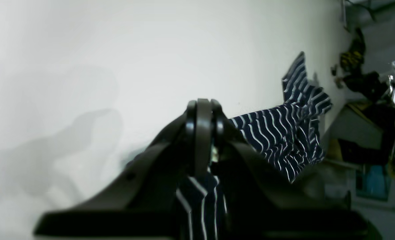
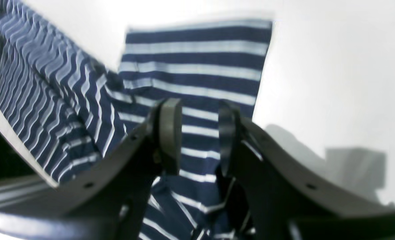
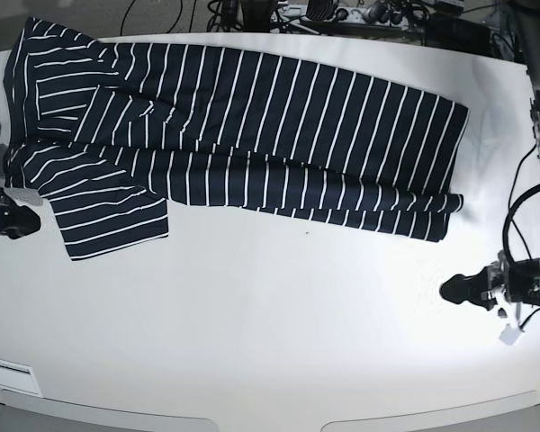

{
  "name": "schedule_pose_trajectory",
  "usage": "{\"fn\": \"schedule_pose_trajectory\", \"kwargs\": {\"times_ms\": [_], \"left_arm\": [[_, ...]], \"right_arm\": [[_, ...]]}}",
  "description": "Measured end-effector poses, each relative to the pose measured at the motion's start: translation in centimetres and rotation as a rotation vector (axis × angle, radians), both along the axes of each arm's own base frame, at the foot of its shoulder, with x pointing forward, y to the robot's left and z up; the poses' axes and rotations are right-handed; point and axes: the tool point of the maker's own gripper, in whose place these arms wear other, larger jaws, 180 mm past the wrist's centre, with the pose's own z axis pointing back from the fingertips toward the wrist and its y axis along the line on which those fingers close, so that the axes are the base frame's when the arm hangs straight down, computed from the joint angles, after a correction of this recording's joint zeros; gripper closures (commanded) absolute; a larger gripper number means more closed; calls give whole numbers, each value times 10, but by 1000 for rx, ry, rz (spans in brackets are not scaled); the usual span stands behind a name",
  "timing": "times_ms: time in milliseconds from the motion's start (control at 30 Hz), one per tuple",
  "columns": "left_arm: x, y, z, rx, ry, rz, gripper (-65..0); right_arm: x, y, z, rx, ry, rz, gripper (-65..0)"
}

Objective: Fold the T-shirt properly
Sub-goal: 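Open both grippers and withdraw them from the folded hem, then move both grippers to the ends of the folded shirt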

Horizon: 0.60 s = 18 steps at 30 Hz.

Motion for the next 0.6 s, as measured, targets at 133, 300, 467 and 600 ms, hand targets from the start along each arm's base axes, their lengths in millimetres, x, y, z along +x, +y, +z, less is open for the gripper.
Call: {"fn": "schedule_pose_trajectory", "kwargs": {"times_ms": [133, 300, 467, 600], "left_arm": [[-2, -32, -12, -34, 14, -54, 0], [-25, -55, -43, 48, 97, -179, 0], [-35, -84, -25, 167, -17, -379, 0], [-41, -99, 21, 250, -210, -512, 0]], "right_arm": [[10, 0, 12, -1, -36, 0, -214], [14, -4, 11, -21, -56, -17, -214], [12, 0, 2, -22, -43, -17, -214], [8, 2, -14, -55, -9, -16, -214]]}}
